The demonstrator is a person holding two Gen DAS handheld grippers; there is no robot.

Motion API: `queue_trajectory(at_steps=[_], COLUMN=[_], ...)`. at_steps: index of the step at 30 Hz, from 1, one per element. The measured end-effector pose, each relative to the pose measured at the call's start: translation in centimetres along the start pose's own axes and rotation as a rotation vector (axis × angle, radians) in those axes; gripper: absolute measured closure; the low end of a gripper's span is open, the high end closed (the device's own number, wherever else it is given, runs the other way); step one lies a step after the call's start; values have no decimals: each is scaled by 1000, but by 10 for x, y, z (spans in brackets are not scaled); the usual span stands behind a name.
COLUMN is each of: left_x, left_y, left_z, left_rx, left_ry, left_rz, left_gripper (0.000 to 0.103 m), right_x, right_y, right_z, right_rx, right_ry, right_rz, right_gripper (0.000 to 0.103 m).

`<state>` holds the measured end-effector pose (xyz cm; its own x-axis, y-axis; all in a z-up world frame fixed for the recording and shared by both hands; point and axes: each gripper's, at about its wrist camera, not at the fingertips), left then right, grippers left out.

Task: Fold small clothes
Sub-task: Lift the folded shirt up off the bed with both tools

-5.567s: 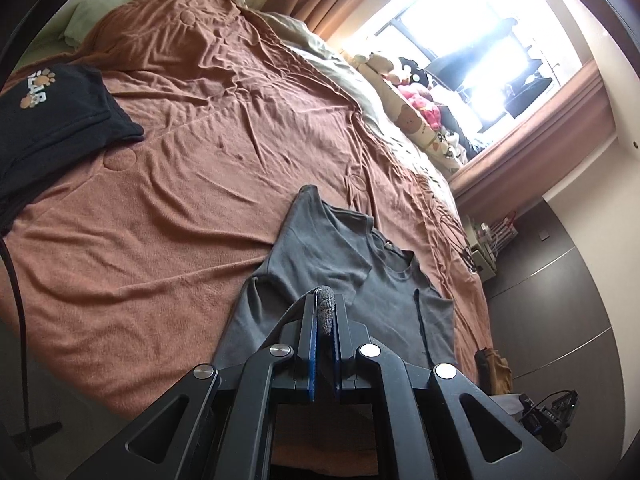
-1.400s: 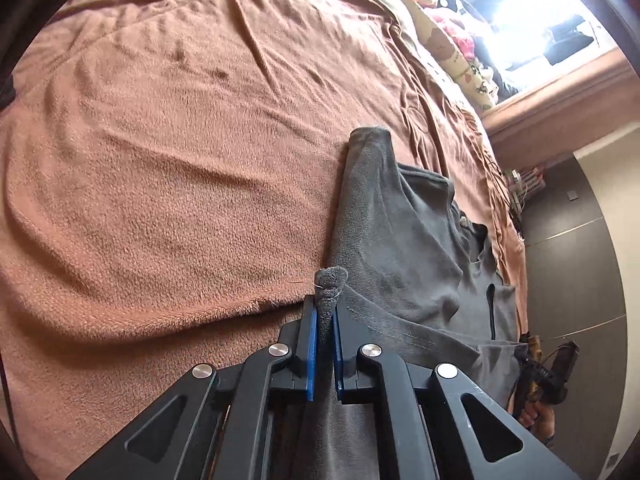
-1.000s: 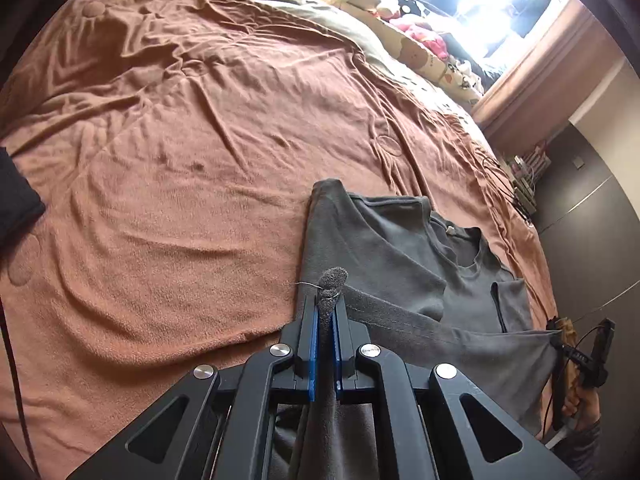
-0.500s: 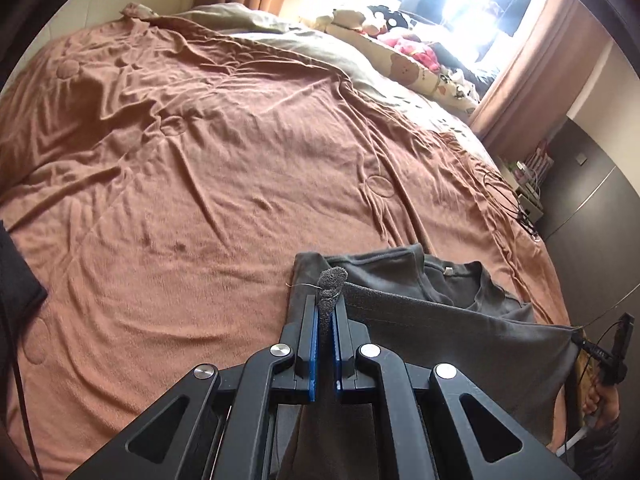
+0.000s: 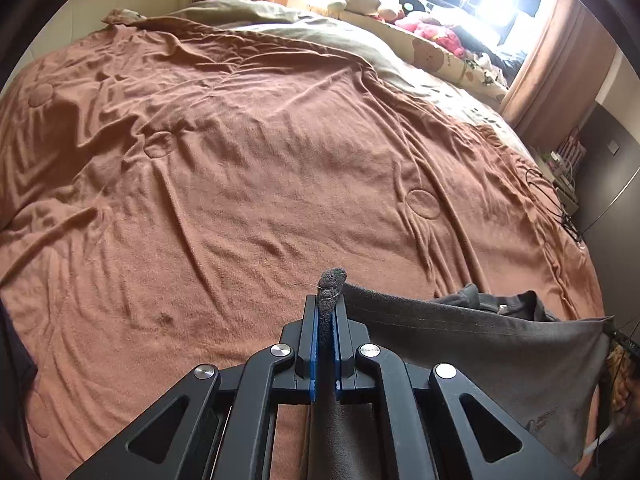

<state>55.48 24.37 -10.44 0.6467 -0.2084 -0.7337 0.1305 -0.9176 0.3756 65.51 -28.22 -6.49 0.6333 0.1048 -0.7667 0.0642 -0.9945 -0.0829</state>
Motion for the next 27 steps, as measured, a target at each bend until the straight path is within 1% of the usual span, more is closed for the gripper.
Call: queue_trajectory(at_steps=[7,12,15,21,24,26,27], left_x=[39,51,61,99,115,125,126], left_y=[-9,-8,-9,-16,-18,-19,-18], left_z=[-15,-27,-33,-34,-33,-33,-33], left_rx=[-1,15,19,36,31,19,21], left_ry=[-36,-30,-46,-110,-142,-183,-191], left_rz=[-34,-53,-70,-126,-132,-132,-135], left_gripper=[97,98,98,98,97,95,94], right_x=[46,61,72,109,127,134,134], right_y=[-10,-15,-19,-27,-28,-31,-33], right_z=[-25,-40,-46,-52,-52,-50,-49], right_rx=[-26,-28,-46,-72,-69,-85,-89], right_ry=[-28,-19,-23,-73,-100,-116,-116], right_rz=[36,41,55,104,122,132,137], right_gripper=[102,102,102,102,102,101,94])
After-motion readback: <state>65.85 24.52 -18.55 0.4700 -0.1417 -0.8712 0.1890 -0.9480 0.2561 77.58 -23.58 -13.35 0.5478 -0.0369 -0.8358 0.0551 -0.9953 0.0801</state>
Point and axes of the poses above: each gripper's, at about its wrist camera, not at the fingertips, and x roughly the way its jaws point, y to its right, z to its underside, and after that the axes turned 10 degrees about z, right-handed
